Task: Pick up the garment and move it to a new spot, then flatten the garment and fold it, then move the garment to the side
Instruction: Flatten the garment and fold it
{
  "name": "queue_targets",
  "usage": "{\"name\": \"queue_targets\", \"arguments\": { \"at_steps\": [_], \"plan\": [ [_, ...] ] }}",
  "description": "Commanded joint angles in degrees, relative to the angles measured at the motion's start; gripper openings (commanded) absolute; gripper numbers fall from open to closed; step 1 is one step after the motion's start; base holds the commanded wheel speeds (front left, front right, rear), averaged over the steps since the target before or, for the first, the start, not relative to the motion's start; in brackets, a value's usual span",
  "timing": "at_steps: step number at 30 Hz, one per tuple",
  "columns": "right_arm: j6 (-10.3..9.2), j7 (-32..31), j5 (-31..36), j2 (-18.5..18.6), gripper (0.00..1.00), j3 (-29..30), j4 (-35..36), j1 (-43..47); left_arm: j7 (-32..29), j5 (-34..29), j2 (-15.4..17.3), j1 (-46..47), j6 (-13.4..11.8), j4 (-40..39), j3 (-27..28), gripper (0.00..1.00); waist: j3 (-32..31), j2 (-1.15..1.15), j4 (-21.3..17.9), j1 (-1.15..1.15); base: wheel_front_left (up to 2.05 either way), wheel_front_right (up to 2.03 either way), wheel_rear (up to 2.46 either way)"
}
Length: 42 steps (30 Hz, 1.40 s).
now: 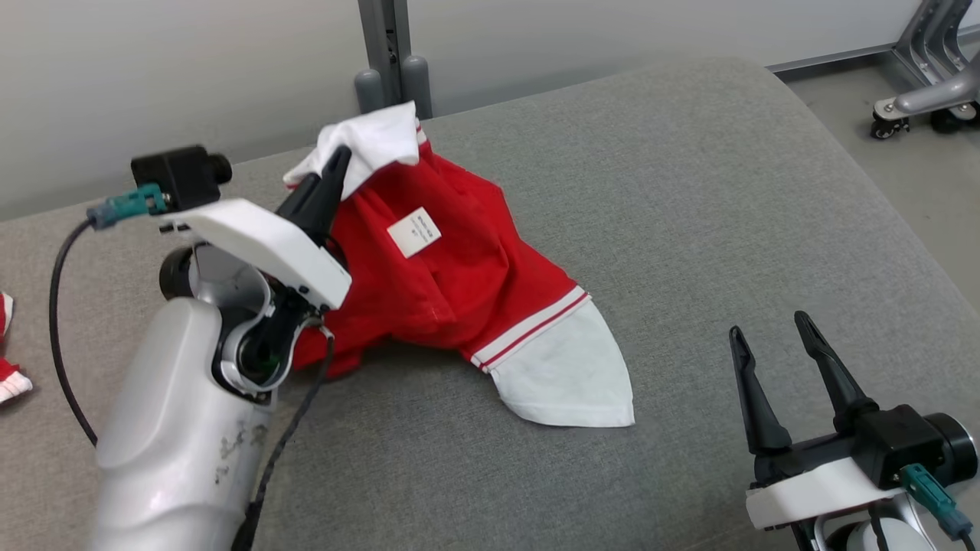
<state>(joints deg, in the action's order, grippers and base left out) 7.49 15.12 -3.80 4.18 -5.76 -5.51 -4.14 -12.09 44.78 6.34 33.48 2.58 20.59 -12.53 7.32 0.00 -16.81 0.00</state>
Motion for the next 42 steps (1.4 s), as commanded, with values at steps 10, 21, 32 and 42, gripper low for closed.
{"name": "queue_targets", "arguments": {
  "at_steps": [10, 21, 32, 42],
  "plan": [
    [0.01, 0.06, -0.37, 0.92, 1.0, -2.02, -0.76, -1.2, -4.6, 2.94, 0.0, 7.58, 3.47, 1.19, -2.51, 0.0, 0.01, 0.0, 1.27, 0.0, 0.0, 0.0, 0.0],
    [0.01, 0.06, -1.65, -0.12, 1.0, -5.35, -1.92, -2.43, -13.03, 12.6, -3.17, 2.13, 4.94, 5.3, -18.1, 0.0, 3.72, 0.0, -2.45, 0.0, 0.0, 0.0, 0.0],
    [0.01, 0.06, -2.85, -1.03, 1.0, -3.43, -2.03, -2.0, 0.1, 9.96, -3.3, 3.76, 4.02, 13.02, -30.85, 1.0, 7.11, 0.0, -5.92, 0.0, 0.0, 0.0, 0.0],
    [0.01, 0.06, -3.23, -1.2, 1.0, -0.52, -1.62, 1.41, 10.04, -1.85, 4.05, -6.6, -3.48, 2.89, -36.46, 1.0, 3.5, 0.0, -4.28, 0.0, 0.0, 0.0, 0.0]
  ]
}}
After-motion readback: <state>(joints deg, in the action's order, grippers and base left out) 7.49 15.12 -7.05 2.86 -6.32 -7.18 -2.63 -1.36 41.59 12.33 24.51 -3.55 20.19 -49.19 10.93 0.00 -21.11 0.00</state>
